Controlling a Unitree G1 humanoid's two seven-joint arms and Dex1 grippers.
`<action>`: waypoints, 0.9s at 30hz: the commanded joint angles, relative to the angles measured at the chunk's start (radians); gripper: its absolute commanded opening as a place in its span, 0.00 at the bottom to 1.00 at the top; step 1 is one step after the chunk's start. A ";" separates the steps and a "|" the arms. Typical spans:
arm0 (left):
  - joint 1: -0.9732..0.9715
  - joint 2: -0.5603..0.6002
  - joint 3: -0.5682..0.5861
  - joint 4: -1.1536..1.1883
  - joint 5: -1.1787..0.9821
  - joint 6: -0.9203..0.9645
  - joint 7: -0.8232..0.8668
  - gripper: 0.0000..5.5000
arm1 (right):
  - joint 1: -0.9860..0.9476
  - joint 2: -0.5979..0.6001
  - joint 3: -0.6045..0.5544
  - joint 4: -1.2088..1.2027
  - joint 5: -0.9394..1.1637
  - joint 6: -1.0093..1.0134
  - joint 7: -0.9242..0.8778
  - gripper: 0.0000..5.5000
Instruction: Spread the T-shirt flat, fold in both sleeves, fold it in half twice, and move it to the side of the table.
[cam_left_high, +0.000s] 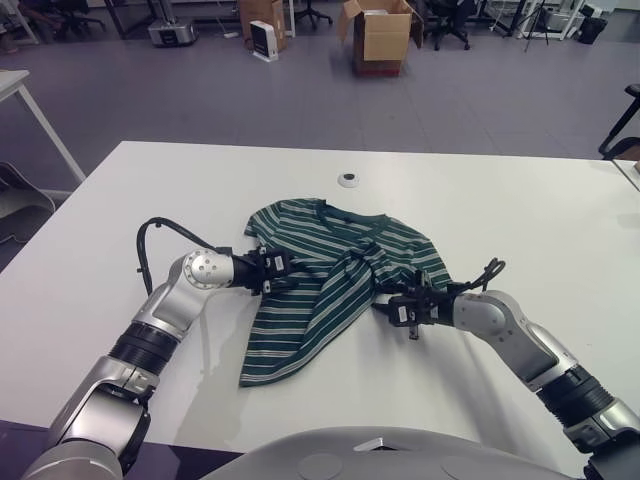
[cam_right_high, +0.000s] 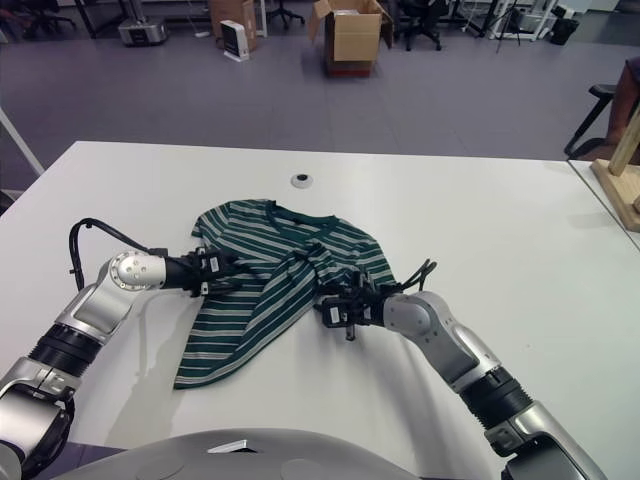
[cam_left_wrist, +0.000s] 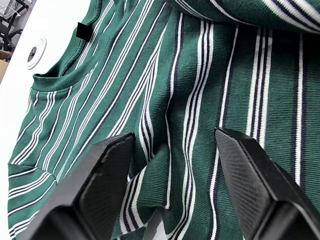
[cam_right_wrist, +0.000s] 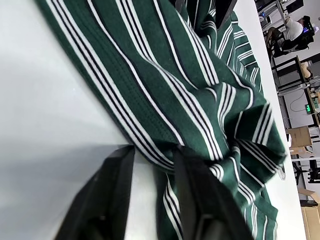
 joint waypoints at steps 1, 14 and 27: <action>0.008 0.013 -0.025 0.024 0.030 0.013 -0.022 0.54 | 0.003 -0.001 0.020 0.027 -0.034 0.010 0.024 0.09; 0.034 0.011 0.001 -0.063 -0.045 0.071 -0.059 0.54 | 0.201 -0.323 -0.110 -0.384 0.440 0.310 0.472 0.01; 0.097 0.085 -0.001 -0.276 -0.109 0.201 -0.137 0.54 | 0.449 -0.576 -0.213 -0.598 0.606 0.579 0.569 0.08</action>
